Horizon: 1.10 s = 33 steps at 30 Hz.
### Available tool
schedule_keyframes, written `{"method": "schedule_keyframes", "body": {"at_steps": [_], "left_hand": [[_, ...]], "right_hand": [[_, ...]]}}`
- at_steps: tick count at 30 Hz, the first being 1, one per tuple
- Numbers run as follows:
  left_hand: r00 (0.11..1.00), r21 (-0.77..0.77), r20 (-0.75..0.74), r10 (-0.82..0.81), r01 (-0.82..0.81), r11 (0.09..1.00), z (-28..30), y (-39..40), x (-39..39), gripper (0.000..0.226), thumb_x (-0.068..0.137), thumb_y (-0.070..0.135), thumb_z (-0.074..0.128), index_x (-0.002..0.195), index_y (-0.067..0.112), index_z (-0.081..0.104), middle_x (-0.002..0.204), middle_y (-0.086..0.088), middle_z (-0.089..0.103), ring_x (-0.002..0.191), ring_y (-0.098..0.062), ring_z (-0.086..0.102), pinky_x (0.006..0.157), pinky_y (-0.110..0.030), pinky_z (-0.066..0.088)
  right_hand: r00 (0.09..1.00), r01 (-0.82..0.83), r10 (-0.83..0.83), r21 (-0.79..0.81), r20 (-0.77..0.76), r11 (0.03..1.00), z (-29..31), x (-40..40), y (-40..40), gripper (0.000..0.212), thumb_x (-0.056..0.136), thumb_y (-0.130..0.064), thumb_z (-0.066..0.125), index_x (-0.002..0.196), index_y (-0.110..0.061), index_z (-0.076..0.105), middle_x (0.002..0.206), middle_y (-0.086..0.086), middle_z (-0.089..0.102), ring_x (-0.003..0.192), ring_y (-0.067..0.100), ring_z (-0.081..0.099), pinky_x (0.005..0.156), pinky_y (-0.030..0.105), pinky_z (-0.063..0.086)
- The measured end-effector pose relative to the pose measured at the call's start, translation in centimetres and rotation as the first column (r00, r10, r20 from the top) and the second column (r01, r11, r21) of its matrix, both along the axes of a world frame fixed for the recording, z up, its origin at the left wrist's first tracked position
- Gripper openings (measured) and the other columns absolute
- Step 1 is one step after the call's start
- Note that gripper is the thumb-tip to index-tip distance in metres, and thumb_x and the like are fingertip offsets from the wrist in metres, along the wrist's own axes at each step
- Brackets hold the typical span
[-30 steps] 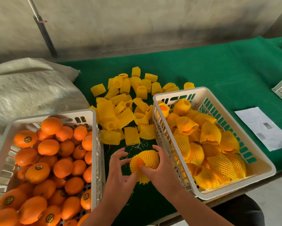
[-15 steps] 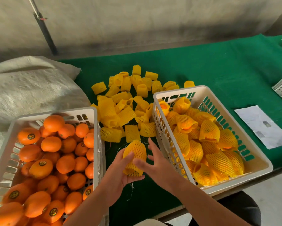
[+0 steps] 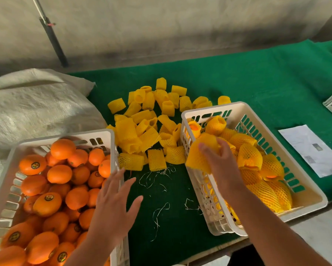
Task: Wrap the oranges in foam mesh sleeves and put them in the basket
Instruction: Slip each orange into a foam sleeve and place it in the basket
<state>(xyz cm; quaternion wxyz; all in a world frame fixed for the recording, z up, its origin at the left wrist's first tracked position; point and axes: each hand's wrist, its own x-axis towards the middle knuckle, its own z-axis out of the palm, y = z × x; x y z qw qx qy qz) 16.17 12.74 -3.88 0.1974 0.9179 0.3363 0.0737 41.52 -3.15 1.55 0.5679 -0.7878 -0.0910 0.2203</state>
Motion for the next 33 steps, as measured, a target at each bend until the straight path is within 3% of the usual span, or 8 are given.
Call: {"method": "schedule_keyframes", "body": {"at_steps": [3,6,11,21,24,27,30,33], "left_hand": [[0.990,-0.043,-0.139,0.011,-0.017,0.999,-2.3,-0.2,-1.1,0.073,0.095,0.065,0.054,0.159,0.038,0.032,0.173,0.005,-0.010,0.153,-0.016,-0.030,0.122,-0.050,0.006],[0.988,0.001,-0.154,0.012,-0.012,1.000,-3.9,-0.4,-1.3,0.075,0.095,0.062,0.057,0.160,0.036,0.031,0.173,0.005,-0.014,0.152,-0.018,-0.036,0.120,-0.050,0.003],[0.989,0.056,-0.147,0.018,-0.010,0.998,-4.5,-0.1,-1.1,0.059,0.089,0.047,0.073,0.144,0.035,0.056,0.172,-0.001,0.012,0.157,-0.023,-0.023,0.120,-0.052,0.007],[0.998,-0.061,0.003,0.065,-0.065,0.996,-4.4,-0.1,-1.3,0.035,0.092,0.029,0.072,0.124,0.040,0.065,0.168,0.007,0.022,0.158,-0.015,-0.019,0.123,-0.049,0.010],[0.997,-0.056,0.035,0.070,-0.068,0.996,-4.3,-0.2,-1.2,0.033,0.095,0.028,0.068,0.126,0.040,0.064,0.169,0.010,0.021,0.157,-0.013,-0.019,0.124,-0.047,0.009],[0.991,-0.080,0.111,0.074,-0.065,0.995,-4.1,-0.4,-1.5,0.043,0.100,0.037,0.060,0.143,0.040,0.052,0.171,0.013,0.012,0.157,-0.008,-0.016,0.124,-0.046,0.014],[0.966,-0.156,0.215,0.139,-0.107,0.982,-3.6,0.3,-2.0,0.053,0.104,0.051,0.047,0.155,0.042,0.034,0.171,0.019,0.006,0.158,-0.006,0.003,0.120,-0.036,0.024],[0.917,-0.224,0.251,0.309,-0.255,0.941,-3.5,3.3,-2.5,0.049,0.106,0.056,0.036,0.152,0.039,0.035,0.164,0.016,0.027,0.151,-0.011,0.029,0.117,-0.039,0.037]], "right_hand": [[0.991,0.113,-0.100,-0.151,0.093,0.982,-0.5,5.5,0.3,0.090,0.082,-0.064,0.077,0.155,-0.034,0.035,0.153,0.002,0.044,0.131,0.029,0.050,0.095,0.045,0.053],[0.985,0.101,-0.050,-0.325,0.162,0.940,-2.3,8.9,0.9,0.095,0.082,-0.057,0.081,0.158,-0.025,0.033,0.156,0.010,0.045,0.139,0.035,0.047,0.103,0.051,0.051],[0.977,0.026,0.082,-0.493,0.197,0.870,-6.2,9.9,2.6,0.095,0.081,-0.054,0.084,0.156,-0.021,0.036,0.150,0.013,0.052,0.132,0.037,0.054,0.091,0.044,0.053],[0.955,0.160,-0.050,-0.370,0.291,0.915,-8.4,6.7,1.1,0.057,0.096,-0.053,0.065,0.144,-0.025,0.051,0.139,0.003,0.060,0.118,0.024,0.060,0.084,0.037,0.053],[0.952,0.012,0.091,-0.330,0.294,0.944,-8.7,3.6,0.2,0.055,0.095,-0.060,0.064,0.136,-0.025,0.054,0.118,-0.006,0.066,0.095,0.011,0.067,0.066,0.030,0.059],[0.881,-0.110,0.298,-0.453,0.368,0.885,-9.4,2.7,-0.4,0.033,0.097,-0.040,0.070,0.123,-0.021,0.062,0.086,-0.014,0.061,0.068,0.004,0.062,0.046,0.013,0.044],[0.834,-0.111,0.397,-0.590,0.382,0.800,-9.6,2.8,-0.5,0.025,0.102,-0.027,0.064,0.117,-0.007,0.065,0.081,-0.009,0.053,0.059,0.000,0.047,0.047,0.010,0.029],[0.816,-0.115,0.428,-0.617,0.388,0.779,-9.7,2.8,-0.6,0.026,0.105,-0.029,0.057,0.120,-0.009,0.064,0.084,-0.007,0.054,0.061,0.003,0.046,0.049,0.015,0.030]]}}
